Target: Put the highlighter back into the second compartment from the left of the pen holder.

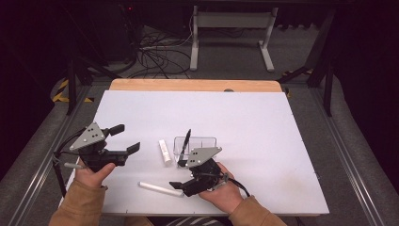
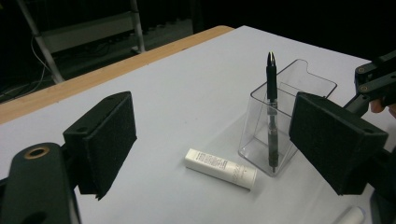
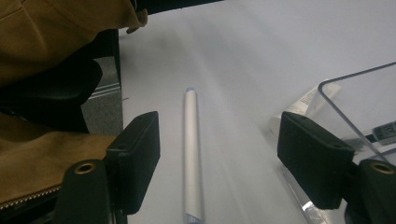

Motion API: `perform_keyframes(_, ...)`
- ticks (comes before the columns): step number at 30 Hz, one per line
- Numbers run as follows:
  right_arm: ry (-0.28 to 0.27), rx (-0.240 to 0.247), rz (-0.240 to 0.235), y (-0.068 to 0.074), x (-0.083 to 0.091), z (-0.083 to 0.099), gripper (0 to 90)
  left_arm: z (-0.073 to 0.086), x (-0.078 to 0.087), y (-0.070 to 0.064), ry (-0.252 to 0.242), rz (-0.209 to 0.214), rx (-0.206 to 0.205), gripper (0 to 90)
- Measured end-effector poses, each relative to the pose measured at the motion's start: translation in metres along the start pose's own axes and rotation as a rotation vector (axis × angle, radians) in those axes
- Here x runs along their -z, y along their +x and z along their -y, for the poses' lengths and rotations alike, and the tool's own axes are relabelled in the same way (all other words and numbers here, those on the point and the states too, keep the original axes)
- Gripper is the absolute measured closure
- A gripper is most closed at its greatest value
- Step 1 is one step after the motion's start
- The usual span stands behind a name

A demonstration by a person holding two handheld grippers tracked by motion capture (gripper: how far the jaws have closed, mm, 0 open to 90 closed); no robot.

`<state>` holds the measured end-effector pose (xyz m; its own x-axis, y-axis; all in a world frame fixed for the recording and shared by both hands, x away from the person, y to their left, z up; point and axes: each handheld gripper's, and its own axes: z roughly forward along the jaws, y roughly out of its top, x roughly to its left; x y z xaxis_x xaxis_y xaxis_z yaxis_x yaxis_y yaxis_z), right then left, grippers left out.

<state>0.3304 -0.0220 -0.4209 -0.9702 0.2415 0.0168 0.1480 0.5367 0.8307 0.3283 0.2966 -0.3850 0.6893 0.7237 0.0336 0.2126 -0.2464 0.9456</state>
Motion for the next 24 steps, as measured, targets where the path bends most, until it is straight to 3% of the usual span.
perform_keyframes(7, 0.021, 0.000, 0.000, 0.000, -0.005, -0.001, 31.7, 0.001, 0.002, 0.000, 0.009, -0.009, -0.017, 15.7)
perform_keyframes(14, 0.070, -0.016, -0.015, -0.001, -0.014, -0.005, 33.9, 0.001, 0.004, -0.002, 0.012, 0.008, 0.017, 16.1)
perform_keyframes(24, 0.131, -0.018, -0.025, 0.002, -0.032, -0.011, 39.2, 0.003, 0.006, 0.000, 0.015, -0.005, 0.008, 16.2)
